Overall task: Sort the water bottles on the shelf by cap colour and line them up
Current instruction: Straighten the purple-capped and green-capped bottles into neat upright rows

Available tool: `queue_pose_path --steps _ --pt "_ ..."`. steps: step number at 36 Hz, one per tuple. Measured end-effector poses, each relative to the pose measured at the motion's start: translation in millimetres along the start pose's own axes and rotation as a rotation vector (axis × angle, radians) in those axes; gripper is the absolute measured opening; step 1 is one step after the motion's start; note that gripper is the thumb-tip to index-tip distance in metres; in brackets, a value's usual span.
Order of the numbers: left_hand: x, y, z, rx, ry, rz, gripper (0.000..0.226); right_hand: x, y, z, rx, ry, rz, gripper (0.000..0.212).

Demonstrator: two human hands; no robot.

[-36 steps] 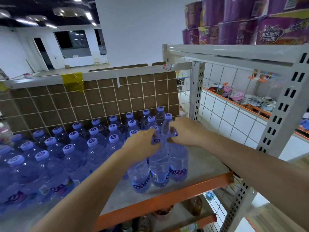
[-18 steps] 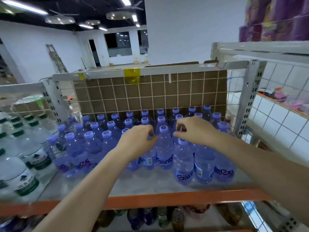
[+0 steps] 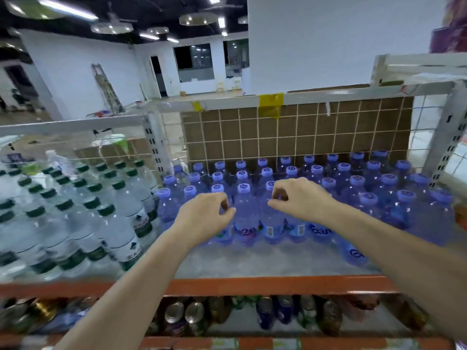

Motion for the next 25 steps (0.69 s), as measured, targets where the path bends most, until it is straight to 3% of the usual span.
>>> queue_pose_path --steps 9,25 --pt "-30.4 29.8 90.8 -0.032 0.039 0.043 0.021 37.1 -9.8 98.2 -0.04 -0.036 0.014 0.015" --pt "-81.1 26.5 209.9 -0.165 -0.024 -0.043 0.023 72.0 -86.4 223.8 -0.196 -0.042 0.1 0.022"
Point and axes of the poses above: each hand's wrist, its own y-axis away from the middle knuckle, its own x-axis out of the palm, z = x × y, the point moved 2 cm from there along -y, towards the middle knuckle, and after that the axes turned 3 degrees about -z, right-handed, at the moved point
